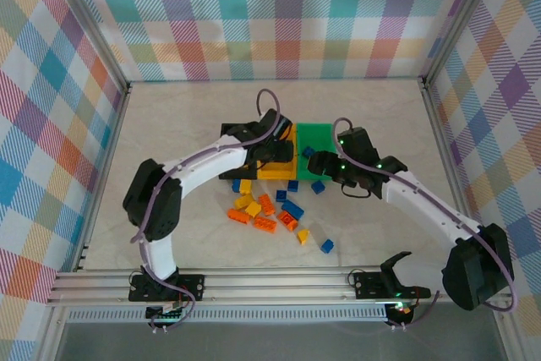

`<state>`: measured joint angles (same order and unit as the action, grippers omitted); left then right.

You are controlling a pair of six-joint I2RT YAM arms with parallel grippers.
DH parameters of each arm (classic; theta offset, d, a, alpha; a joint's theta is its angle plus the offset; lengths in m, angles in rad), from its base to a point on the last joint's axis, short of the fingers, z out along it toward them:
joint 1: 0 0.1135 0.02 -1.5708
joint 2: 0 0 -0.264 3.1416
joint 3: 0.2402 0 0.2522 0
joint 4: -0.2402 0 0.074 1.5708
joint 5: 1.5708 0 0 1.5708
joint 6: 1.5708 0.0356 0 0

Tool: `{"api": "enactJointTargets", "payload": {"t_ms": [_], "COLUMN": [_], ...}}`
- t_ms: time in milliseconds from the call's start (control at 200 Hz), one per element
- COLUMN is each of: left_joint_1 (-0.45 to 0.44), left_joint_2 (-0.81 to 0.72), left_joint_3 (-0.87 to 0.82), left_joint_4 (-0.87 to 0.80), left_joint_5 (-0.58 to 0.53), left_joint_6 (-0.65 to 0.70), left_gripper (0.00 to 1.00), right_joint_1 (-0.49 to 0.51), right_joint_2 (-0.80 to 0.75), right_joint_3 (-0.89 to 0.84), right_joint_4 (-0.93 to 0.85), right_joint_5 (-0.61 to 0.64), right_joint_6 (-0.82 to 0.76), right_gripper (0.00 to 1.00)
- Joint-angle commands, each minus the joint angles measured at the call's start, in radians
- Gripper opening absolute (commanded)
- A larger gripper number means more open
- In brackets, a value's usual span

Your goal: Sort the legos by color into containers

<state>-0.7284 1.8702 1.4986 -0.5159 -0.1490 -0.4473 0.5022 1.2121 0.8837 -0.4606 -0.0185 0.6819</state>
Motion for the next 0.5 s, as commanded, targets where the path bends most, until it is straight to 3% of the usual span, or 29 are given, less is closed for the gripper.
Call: {"api": "enactJointTargets", "payload": {"t_ms": [0,170,320,495], "left_joint_1": [0.019,0.024,0.024,0.023], "left_joint_2": [0.046,0.078,0.016,-0.204], "left_joint_3": [0.082,0.116,0.117,-0.011], "left_joint_4": [0.002,0.0,0.011,0.065], "left_joint_5": [0.014,0.036,0.061,0.089], "left_joint_6": [0.022,0.009,-0.008,-0.038], "left_gripper": [0.61,0.87,0.91,0.96], "right_joint_1": [-0.01,-0.01,-0.008,0.069], "right_joint_2": [-0.045,-0.064,-0.055,0.004], "right_joint_3": [-0.023,-0.031,-0.043,-0.036], "right_joint_4": [-0.021,-0.03,-0.004,0.003], "right_joint_5": [0.005,-0.04,-0.133,-0.222], "right_joint_6": [0.021,0.008,-0.048,-0.138], "right_gripper": [0.83,0.84,0.82,0.72]}}
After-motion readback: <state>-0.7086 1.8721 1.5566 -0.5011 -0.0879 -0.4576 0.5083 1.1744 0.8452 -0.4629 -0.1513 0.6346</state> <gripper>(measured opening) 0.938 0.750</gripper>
